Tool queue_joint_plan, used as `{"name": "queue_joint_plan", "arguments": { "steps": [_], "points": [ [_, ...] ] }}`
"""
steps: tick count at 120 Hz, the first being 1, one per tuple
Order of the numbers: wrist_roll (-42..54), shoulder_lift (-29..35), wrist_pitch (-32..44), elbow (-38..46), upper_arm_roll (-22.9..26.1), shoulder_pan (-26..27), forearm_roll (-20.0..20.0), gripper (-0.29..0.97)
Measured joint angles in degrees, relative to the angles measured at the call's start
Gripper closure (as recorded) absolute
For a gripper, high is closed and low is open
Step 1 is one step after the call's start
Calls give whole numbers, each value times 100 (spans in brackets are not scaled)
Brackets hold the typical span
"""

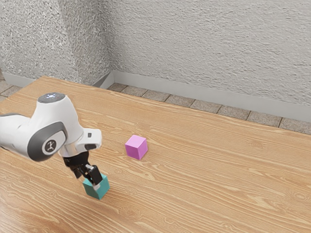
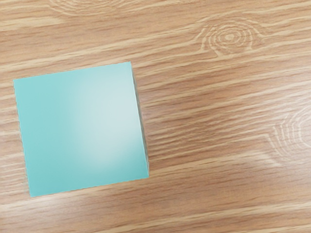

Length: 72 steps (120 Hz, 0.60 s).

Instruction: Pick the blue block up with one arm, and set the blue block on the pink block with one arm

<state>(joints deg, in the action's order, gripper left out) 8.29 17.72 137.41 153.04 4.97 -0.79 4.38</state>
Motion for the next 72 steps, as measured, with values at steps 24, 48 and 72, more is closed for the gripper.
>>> {"name": "queue_joint_plan", "arguments": {
  "steps": [24,48,72],
  "points": [
    [138,-395,188,-211,-82,0,-91,0],
    [258,-635,288,-358,-167,0,-107,0],
    [360,-952,374,-489,-293,-3,-113,0]
  ]
}}
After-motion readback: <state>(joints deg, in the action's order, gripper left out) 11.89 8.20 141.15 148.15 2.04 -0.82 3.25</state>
